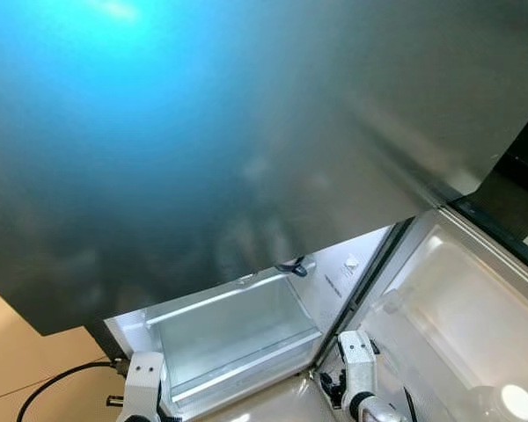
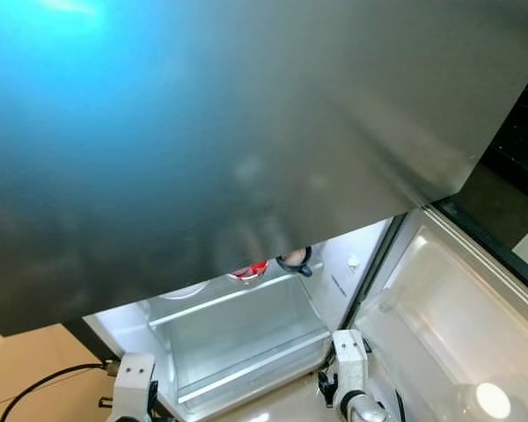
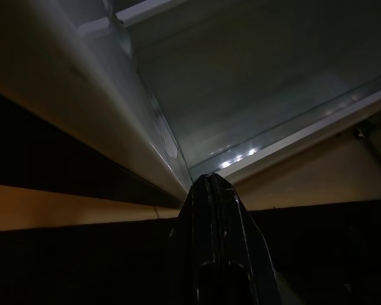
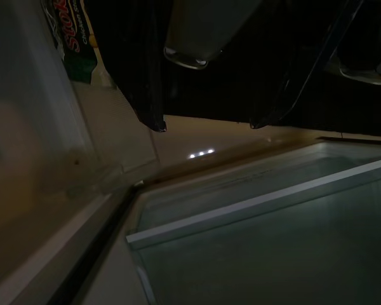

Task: Restocking fridge

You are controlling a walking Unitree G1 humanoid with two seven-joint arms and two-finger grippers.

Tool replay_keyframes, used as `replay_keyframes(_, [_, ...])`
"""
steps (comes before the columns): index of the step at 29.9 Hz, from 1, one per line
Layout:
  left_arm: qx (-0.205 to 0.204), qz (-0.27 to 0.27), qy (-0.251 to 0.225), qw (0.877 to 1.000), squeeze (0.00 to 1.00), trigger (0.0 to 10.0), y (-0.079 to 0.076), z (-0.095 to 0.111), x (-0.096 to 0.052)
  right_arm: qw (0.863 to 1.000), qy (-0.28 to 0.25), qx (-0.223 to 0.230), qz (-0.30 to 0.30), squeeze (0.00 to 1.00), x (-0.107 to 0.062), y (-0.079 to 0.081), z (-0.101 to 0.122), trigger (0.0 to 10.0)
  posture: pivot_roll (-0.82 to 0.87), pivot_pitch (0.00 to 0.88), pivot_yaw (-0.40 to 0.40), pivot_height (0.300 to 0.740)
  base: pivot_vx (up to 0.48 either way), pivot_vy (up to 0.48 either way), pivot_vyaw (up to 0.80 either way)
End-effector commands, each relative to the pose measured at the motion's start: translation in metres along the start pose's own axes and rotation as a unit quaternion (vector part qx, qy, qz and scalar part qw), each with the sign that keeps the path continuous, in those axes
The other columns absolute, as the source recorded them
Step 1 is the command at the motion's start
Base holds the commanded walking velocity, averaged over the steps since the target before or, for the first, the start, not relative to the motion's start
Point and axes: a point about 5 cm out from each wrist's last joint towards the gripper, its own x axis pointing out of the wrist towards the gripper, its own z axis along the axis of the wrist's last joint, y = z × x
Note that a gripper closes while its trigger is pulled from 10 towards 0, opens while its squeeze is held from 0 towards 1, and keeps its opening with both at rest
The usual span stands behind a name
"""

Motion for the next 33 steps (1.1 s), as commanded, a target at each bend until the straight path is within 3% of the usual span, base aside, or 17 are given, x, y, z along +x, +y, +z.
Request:
replay_keyframes(1, [-0.007, -0.003, 0.005, 1.000, 0.00, 10.0, -0.0039, -0.0033, -0.0012, 1.000, 0.001, 0.005, -0.016, 0.00, -0.0024, -0.0065, -0.0034, 10.0, -0.12, 0.067, -0.024, 0.740, 0.000, 0.000, 0.00])
replay_keyframes(10, [-0.005, -0.003, 0.004, 1.000, 0.00, 10.0, -0.0020, -0.0025, -0.0013, 1.000, 0.000, 0.006, -0.019, 0.00, -0.0028, -0.0068, -0.0041, 10.0, -0.12, 0.091, -0.022, 0.740, -0.187, 0.000, 0.00])
replay_keyframes(33, [-0.011, 0.000, -0.001, 1.000, 0.00, 10.0, -0.0031, 0.0000, 0.0001, 1.000, -0.001, 0.004, -0.018, 0.00, -0.0020, -0.0049, -0.0030, 10.0, -0.11, 0.092, -0.028, 0.740, -0.363, 0.000, 0.00])
